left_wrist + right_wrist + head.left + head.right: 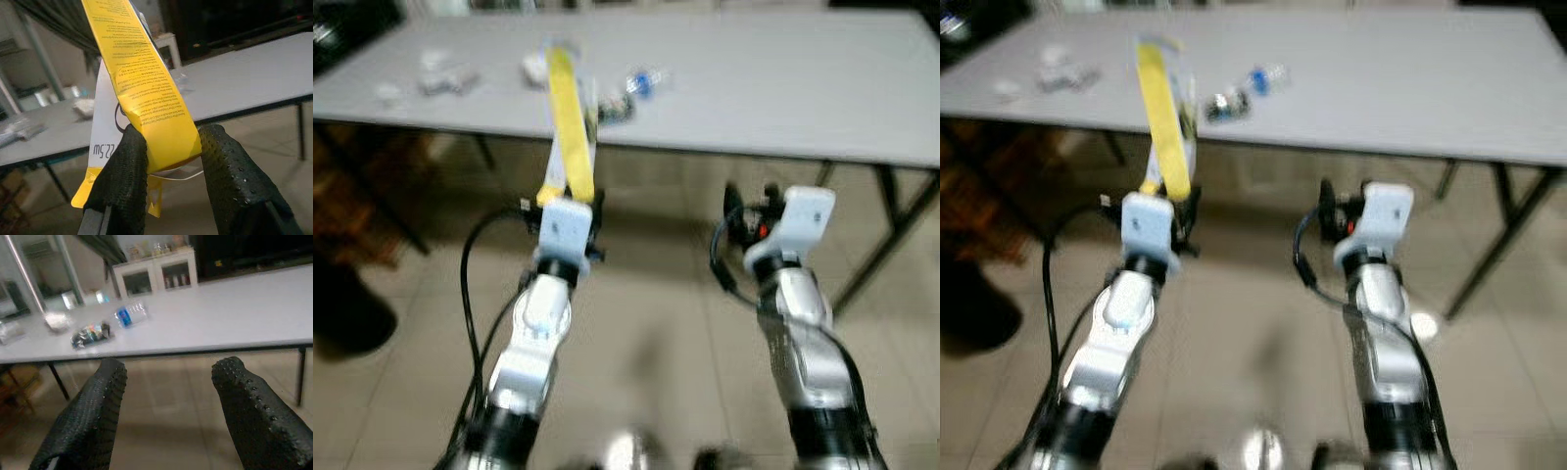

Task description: Picking trash to rubbish bin

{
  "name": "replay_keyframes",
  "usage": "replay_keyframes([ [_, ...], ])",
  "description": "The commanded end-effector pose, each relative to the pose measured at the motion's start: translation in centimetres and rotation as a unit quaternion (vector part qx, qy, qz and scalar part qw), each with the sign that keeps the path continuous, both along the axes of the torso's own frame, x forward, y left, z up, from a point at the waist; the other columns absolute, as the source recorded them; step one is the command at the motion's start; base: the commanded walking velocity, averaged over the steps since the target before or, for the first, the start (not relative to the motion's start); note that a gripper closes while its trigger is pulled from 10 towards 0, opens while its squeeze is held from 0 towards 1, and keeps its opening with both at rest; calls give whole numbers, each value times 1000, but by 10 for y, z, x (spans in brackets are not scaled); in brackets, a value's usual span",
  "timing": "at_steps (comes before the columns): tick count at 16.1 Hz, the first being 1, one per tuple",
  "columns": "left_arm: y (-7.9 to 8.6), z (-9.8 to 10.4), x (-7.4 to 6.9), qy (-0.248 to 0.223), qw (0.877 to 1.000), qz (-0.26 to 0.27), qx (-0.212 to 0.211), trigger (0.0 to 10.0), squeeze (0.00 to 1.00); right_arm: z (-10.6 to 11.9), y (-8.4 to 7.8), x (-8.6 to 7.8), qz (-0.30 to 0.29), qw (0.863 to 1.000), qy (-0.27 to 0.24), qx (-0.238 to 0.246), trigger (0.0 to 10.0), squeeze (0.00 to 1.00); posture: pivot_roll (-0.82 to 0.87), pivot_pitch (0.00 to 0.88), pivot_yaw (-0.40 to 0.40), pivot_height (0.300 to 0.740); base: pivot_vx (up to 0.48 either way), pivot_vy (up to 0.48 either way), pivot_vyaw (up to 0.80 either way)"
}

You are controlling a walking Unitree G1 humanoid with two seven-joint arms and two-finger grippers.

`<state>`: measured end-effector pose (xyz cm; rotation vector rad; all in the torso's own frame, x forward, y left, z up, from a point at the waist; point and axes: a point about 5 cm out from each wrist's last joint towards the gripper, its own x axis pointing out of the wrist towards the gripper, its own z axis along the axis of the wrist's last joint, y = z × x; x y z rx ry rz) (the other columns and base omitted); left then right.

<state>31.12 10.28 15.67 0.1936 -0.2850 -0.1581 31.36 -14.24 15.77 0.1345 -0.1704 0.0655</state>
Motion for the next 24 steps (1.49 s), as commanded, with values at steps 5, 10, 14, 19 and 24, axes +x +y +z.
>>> replay_keyframes([
  [5, 11, -36, -1, 64, 998, 4, 28, 10000, 0, -16, 7, 1, 26, 999, 34, -16, 10000, 0, -103, 118, 84, 740, 0, 0, 800],
  [10, 23, -95, -5, 176, 982, 5, 66, 10000, 0, -78, 0, -3, 42, 986, 147, -64, 10000, 0, -103, 100, 76, 740, 0, 0, 800],
  [14, 36, -165, -32, 347, 931, -10, 112, 10000, 0, -162, -19, -34, 50, 939, 326, -96, 10000, 0, -102, 80, 77, 740, 0, 0, 800],
  [19, 66, -200, -65, 444, 892, 48, 72, 10000, 0, -203, -53, -73, -34, 902, 426, -59, 10000, 0, -114, 74, 86, 740, 0, 0, 634],
  [24, 74, -214, -84, 483, 872, 68, 52, 10000, 0, -214, -69, -90, -74, 882, 463, -54, 10000, 0, -108, 85, 77, 740, 0, 0, 625],
])
